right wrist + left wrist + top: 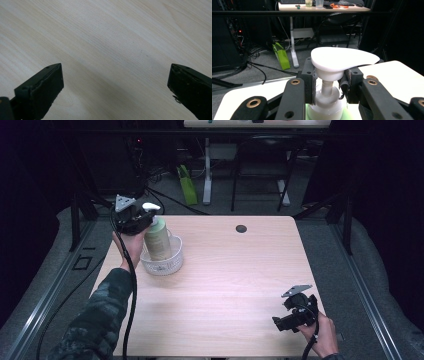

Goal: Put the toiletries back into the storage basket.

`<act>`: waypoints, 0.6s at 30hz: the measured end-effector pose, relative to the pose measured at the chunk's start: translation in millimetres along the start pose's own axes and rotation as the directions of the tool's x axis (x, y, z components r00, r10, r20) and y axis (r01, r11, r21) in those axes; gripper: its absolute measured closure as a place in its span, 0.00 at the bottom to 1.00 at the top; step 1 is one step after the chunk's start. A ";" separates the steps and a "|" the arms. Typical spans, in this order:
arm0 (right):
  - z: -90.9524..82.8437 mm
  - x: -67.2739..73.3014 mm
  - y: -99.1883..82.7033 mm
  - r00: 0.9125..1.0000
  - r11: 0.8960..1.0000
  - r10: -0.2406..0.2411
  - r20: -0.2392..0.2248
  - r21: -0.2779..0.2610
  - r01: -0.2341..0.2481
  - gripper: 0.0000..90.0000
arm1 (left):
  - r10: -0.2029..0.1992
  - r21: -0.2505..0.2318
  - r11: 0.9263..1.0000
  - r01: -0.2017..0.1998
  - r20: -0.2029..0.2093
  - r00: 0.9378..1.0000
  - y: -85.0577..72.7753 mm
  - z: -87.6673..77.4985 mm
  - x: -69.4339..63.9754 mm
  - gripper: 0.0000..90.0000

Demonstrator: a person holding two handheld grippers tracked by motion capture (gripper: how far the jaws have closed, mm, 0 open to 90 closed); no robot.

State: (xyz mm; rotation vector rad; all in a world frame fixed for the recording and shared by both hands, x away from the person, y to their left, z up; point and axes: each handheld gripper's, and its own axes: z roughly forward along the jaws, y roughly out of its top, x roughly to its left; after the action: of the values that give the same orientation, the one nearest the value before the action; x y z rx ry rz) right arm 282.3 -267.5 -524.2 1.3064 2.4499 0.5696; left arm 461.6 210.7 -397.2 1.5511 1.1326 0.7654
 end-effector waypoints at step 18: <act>-0.2 0.1 -0.1 1.000 1.000 0.002 0.002 0.000 -0.002 0.00 | -0.009 0.017 1.000 0.009 -0.002 1.000 -13.3 6.1 -1.1 0.75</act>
State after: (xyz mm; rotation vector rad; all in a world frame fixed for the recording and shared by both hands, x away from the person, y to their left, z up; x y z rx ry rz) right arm 282.1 -267.5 -524.1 1.3084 2.4476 0.5687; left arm 462.9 208.0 -411.5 1.5590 1.1498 0.7532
